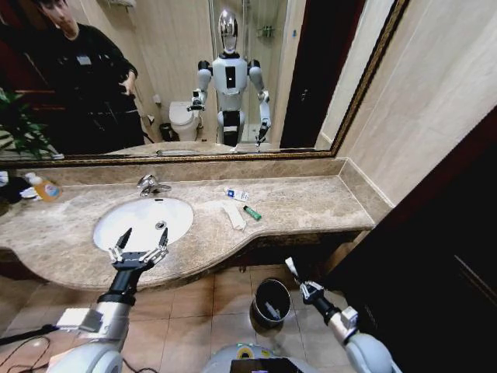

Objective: Pick up the trash from the sink and place it in the trash bin.

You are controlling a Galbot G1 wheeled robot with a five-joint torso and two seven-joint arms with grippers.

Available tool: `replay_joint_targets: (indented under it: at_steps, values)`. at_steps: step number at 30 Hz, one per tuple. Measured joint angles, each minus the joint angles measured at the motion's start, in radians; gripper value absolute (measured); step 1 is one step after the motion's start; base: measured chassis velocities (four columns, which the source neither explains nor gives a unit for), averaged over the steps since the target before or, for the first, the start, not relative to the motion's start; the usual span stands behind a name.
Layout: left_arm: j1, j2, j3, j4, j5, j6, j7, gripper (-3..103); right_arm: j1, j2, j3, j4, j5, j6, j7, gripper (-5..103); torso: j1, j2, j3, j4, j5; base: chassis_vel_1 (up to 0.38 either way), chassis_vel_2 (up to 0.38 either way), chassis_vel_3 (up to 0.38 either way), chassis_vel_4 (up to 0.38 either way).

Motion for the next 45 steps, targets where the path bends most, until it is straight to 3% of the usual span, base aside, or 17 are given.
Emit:
replay_joint_targets:
  at_steps: [11, 35, 39, 41, 43, 45]
  values:
    - [0.000, 0.000, 0.000, 0.000, 0.000, 0.000, 0.000, 100, 0.200, 0.066, -0.085, -0.268, -0.130, -0.011, 0.073, 1, 0.000, 0.000, 0.000, 0.0002, 0.0000, 0.000, 0.000, 0.000, 0.000]
    - [0.000, 0.000, 0.000, 0.000, 0.000, 0.000, 0.000, 100, 0.282, 0.149, -0.112, -0.460, -0.226, -0.004, 0.125, -2, 0.000, 0.000, 0.000, 0.0001, 0.0000, 0.000, 0.000, 0.000, 0.000]
    - [0.000, 0.000, 0.000, 0.000, 0.000, 0.000, 0.000, 100, 0.280, 0.157, -0.112, -0.466, -0.216, 0.006, 0.137, 18, 0.000, 0.000, 0.000, 0.0001, 0.0000, 0.000, 0.000, 0.000, 0.000]
    - [0.000, 0.000, 0.000, 0.000, 0.000, 0.000, 0.000, 100, 0.279, 0.159, -0.112, -0.466, -0.215, 0.008, 0.138, 18, 0.000, 0.000, 0.000, 0.0001, 0.0000, 0.000, 0.000, 0.000, 0.000]
    - [0.000, 0.000, 0.000, 0.000, 0.000, 0.000, 0.000, 100, 0.273, 0.160, -0.112, -0.466, -0.212, 0.010, 0.139, 33, 0.000, 0.000, 0.000, 0.0001, 0.0000, 0.000, 0.000, 0.000, 0.000]
    - [0.000, 0.000, 0.000, 0.000, 0.000, 0.000, 0.000, 100, 0.271, 0.160, -0.112, -0.466, -0.211, 0.010, 0.139, 33, 0.000, 0.000, 0.000, 0.0001, 0.0000, 0.000, 0.000, 0.000, 0.000]
